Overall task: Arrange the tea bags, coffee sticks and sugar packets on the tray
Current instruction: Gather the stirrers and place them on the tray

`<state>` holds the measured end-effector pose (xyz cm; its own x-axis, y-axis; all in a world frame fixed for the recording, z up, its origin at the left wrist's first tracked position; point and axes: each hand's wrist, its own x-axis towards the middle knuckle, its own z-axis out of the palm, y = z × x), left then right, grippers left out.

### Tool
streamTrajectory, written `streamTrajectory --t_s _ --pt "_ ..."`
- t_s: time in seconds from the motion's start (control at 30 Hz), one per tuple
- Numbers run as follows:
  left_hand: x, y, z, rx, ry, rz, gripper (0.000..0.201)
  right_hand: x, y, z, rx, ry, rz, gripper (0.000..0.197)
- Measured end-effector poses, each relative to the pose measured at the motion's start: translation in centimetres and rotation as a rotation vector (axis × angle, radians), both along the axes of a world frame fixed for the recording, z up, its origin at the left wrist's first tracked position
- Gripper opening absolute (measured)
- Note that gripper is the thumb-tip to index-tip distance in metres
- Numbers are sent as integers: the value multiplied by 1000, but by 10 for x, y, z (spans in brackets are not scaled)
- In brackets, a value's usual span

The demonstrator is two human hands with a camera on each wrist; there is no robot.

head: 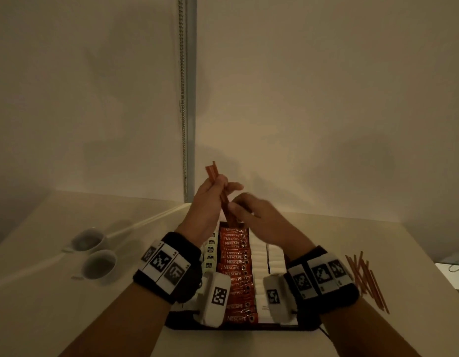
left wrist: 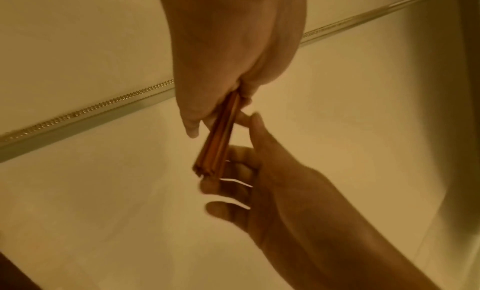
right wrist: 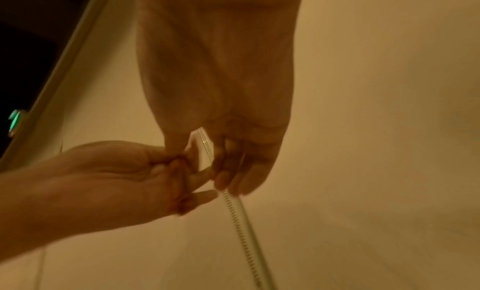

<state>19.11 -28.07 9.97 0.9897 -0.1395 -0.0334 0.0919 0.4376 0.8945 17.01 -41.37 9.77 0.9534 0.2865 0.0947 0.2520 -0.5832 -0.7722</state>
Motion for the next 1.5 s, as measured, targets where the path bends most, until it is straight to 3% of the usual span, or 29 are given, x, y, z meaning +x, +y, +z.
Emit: streamTrajectory --t_s 0.07,0.1,0.2,0.27,0.37,0.77,0.87,0.97,1.07,1.13,1.23,1.37,1.5 --pt "3 8 -2 -51 104 -10 23 4 -11 10 -51 -187 -63 45" --pt "2 10 -2 -52 168 -69 23 5 -13 15 -41 -223 -30 64" --pt "-4 12 3 -43 316 -285 27 12 -8 25 -194 -138 224 122" --pt "-8 10 7 -31 343 -354 26 15 -2 27 -329 -110 336 137" --pt "-12 11 12 -10 355 -397 30 13 3 23 -459 -125 401 141" --pt "-13 14 11 -27 420 -390 27 8 4 20 -449 -302 384 111" --pt "-17 14 7 -37 435 -415 28 12 0 16 -453 -334 376 119" --pt "-19 15 4 -62 438 -435 28 12 -2 11 -159 -68 295 126" --pt "-17 10 3 -38 386 -436 29 9 1 6 447 360 36 66" --pt "-15 4 1 17 357 -427 22 8 5 0 689 543 -38 43" --pt "-12 -7 -8 91 312 -401 22 10 8 -7 731 579 -134 24" --pt "-12 -16 -19 235 269 -363 29 14 6 -18 671 548 -161 24" --pt "-17 -10 -31 566 180 -437 16 29 -14 -31 711 581 -178 22"
